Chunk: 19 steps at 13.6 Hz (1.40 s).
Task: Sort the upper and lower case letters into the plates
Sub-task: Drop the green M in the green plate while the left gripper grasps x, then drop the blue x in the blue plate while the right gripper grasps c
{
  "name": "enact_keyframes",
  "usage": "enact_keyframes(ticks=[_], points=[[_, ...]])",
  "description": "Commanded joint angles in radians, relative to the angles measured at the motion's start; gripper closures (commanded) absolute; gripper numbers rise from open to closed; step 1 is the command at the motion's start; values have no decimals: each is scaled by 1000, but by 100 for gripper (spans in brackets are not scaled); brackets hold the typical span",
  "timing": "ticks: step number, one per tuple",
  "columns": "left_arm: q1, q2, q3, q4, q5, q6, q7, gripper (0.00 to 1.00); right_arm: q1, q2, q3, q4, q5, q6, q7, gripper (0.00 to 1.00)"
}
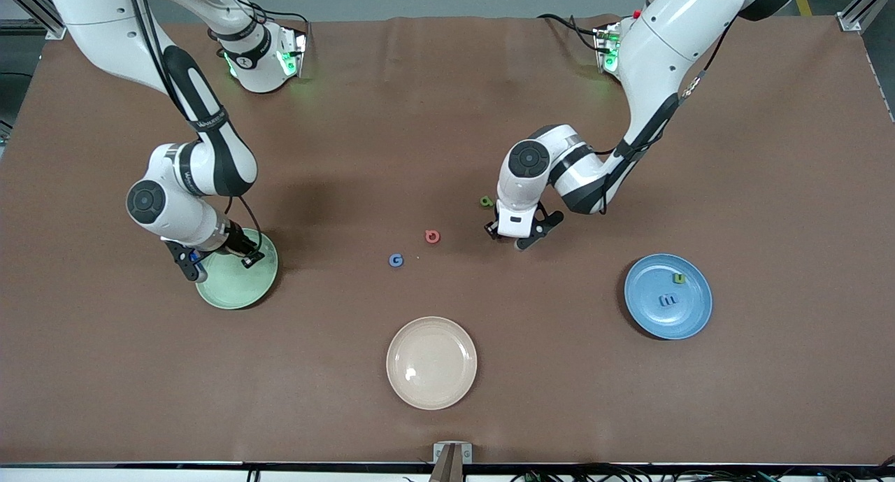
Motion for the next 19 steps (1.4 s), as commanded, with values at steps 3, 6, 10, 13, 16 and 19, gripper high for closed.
enact_keyframes(ticks=[3,6,10,13,16,19], points=[[-19,-30,4,-33,24,21,-36,65,8,31,1,17,18,22,-18,99],[-7,-42,7,-28,73,18,-36,93,9,40,1,34,18,20,-17,94],[39,-62,16,3,95,10,-21,99,9,40,1,43,18,15,-15,4],[51,-62,18,16,104,10,-21,97,8,31,1,79,18,-42,-15,0],[67,-49,16,29,104,10,-33,71,38,26,9,213,28,-266,67,0],[68,-44,16,21,102,10,-36,60,150,31,12,256,44,-250,265,0]])
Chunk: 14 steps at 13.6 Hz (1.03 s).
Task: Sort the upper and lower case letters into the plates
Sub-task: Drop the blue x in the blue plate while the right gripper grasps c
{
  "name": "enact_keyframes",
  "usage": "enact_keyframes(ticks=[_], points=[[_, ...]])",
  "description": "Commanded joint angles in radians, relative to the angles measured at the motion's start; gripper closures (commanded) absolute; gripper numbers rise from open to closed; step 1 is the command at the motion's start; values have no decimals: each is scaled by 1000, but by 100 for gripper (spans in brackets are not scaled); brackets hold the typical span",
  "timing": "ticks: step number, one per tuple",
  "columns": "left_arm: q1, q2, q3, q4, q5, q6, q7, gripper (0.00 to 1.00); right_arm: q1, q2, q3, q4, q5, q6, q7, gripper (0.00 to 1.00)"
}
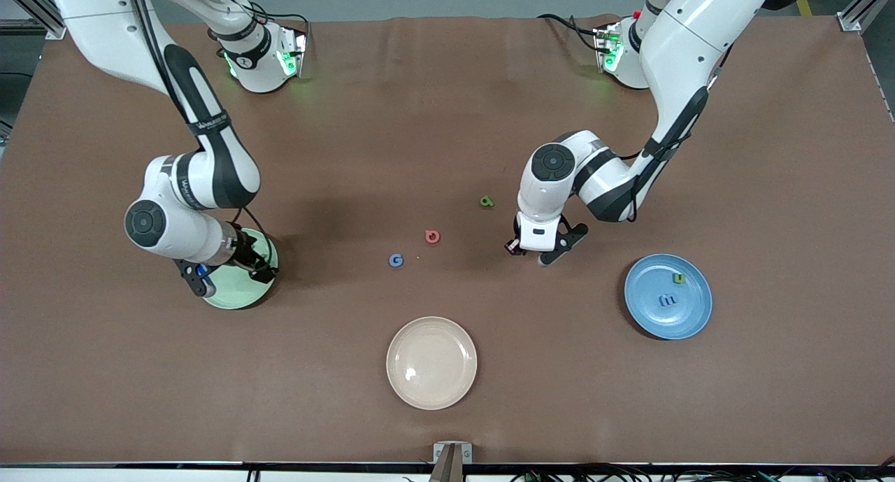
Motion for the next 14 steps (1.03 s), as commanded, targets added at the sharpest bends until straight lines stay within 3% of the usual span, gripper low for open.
enact_keyframes(ticks=[1,3,5,8,14], points=[[1,3,-2,-5,22,3,-31,60,126,7,-2,36,12,35,221,0],[1,6,-2,-4,22,3,-29,55,184,42,-4,50,9,111,363,0],[1,8,-2,-4,22,3,-31,40,235,107,-5,104,-3,124,458,0],[1,17,-2,-4,21,3,-38,28,301,205,-13,187,-20,124,578,0],[-2,49,-1,-4,22,3,-43,28,367,274,-11,265,-74,118,730,0]])
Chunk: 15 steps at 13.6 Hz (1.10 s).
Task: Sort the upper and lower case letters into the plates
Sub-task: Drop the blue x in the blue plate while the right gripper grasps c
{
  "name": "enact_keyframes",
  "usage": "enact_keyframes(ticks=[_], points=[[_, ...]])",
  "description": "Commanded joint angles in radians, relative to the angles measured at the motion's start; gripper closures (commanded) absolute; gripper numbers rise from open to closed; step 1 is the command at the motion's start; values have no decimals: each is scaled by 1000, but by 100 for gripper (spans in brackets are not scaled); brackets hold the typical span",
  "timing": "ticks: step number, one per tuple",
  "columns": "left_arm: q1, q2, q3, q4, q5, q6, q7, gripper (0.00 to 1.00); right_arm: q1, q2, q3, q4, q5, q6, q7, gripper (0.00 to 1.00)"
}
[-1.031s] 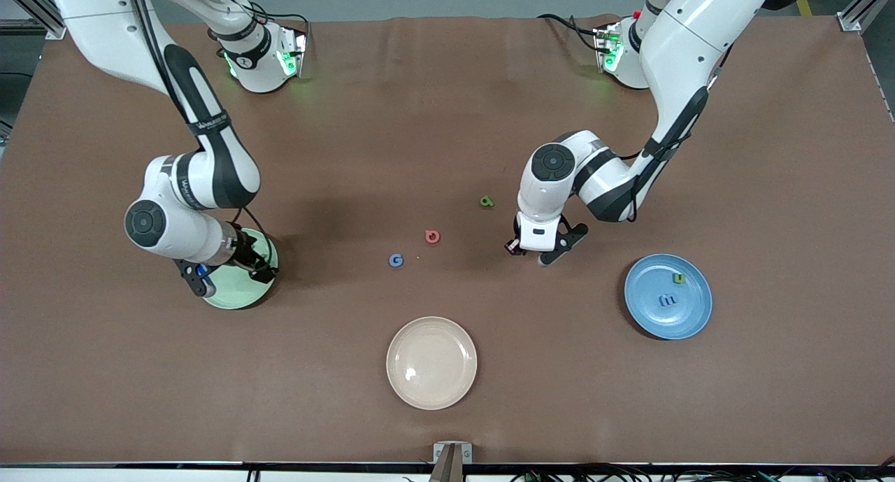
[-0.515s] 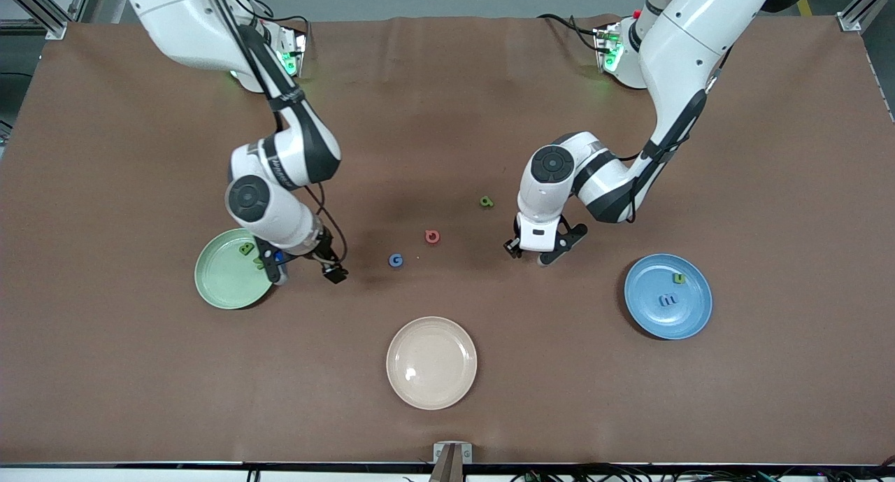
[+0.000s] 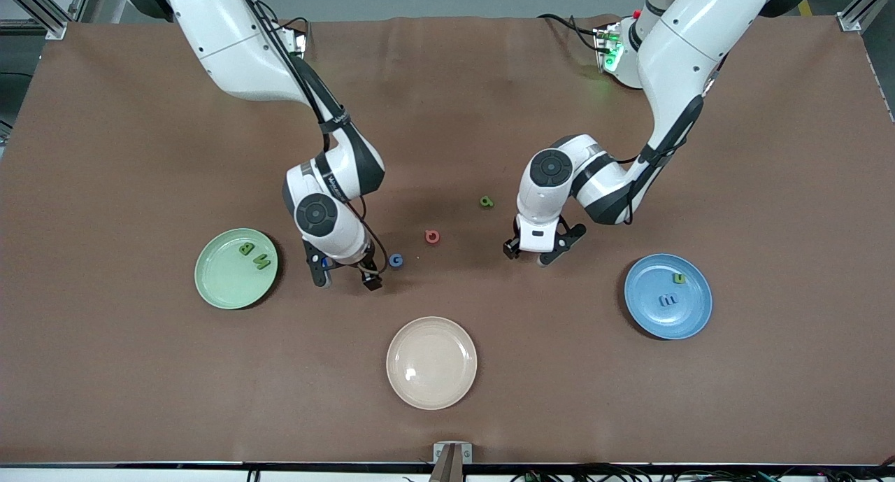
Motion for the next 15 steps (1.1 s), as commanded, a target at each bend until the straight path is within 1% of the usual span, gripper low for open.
enact_keyframes(ticks=[1,2,3,4,5,6,7,9,11,13,15], points=[[-1,13,-1,-2,22,4,-28,28,46,21,-13,32,-19,-12,68,0],[0,15,-1,-3,22,4,-28,30,58,23,-15,32,-26,-12,85,0],[-1,15,-1,-5,22,4,-28,36,61,26,-15,32,-42,-12,96,0],[2,13,-1,-5,22,4,-28,48,66,26,-15,32,-49,-11,109,1],[2,13,-1,-5,22,4,-28,66,72,29,-15,32,-60,-9,120,3],[2,13,-1,-5,22,4,-28,86,75,34,-15,32,-68,-9,123,3],[0,13,-1,-3,22,4,-28,99,75,37,-15,32,-69,-8,123,3],[2,3,-1,3,22,4,-20,100,75,41,-15,32,-69,-5,123,9],[3,-37,-1,11,22,-9,-13,100,78,41,-15,35,-69,-5,123,19],[47,-59,-12,66,21,-88,25,100,86,41,-15,37,-69,-3,123,26],[80,-71,-16,129,10,-189,117,100,89,43,-15,37,-68,-2,123,29]])
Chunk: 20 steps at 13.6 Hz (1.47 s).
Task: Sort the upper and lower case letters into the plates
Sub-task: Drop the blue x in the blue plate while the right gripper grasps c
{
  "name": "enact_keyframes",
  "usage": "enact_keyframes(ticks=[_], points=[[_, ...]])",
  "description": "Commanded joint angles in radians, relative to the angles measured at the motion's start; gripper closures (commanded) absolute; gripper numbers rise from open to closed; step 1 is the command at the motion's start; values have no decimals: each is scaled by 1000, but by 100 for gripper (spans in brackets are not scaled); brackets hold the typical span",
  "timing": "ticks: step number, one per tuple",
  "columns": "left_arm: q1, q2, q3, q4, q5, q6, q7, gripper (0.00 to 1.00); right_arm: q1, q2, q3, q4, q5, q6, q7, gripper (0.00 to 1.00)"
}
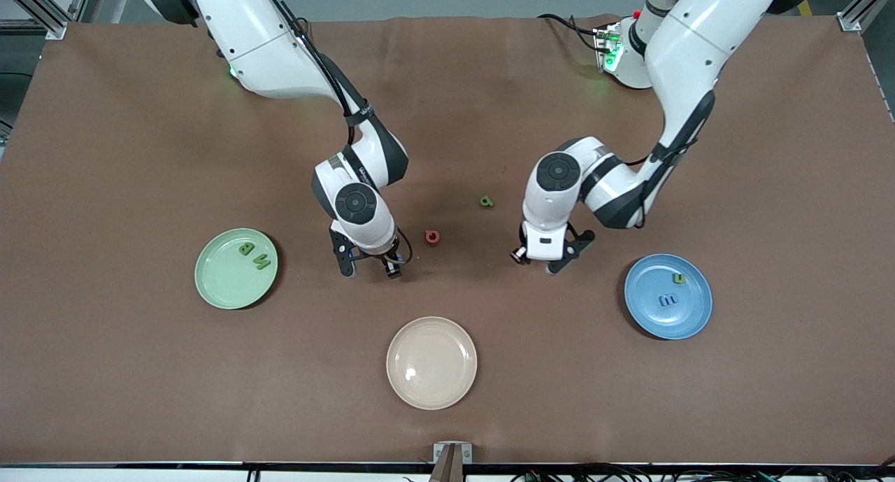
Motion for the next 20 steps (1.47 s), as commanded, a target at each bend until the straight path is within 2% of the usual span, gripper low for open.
enact_keyframes(ticks=[1,4,6,8,10,11,12,13,14,16,20], points=[[79,-35,-16,46,10,-114,141,100,19,14,-9,17,-11,0,24,29],[214,-46,-22,40,4,-122,395,100,19,26,-9,33,-11,0,22,38],[294,-45,-22,42,2,-122,543,99,19,26,-9,33,-11,0,22,49],[346,-26,-22,42,-21,-122,634,96,18,26,-9,33,-11,0,19,72],[389,0,-22,45,-28,-122,681,85,9,26,-9,36,-11,-3,15,95],[414,4,-22,45,-28,-122,718,65,-3,21,-10,52,-11,-9,9,99],[426,12,-22,43,-30,-120,734,25,-25,12,-10,63,-11,-21,1,100],[426,11,-22,40,-31,-120,734,0,-43,6,-10,60,-11,-39,-37,100],[421,4,-23,37,-31,-120,731,0,-65,-20,-10,57,-11,-84,-97,100],[424,-8,-84,18,-39,-122,696,0,-146,-87,-9,37,-9,-138,-206,100],[420,-39,-247,-56,-39,-122,521,0,-308,-258,-7,-153,0,-141,-540,100]])
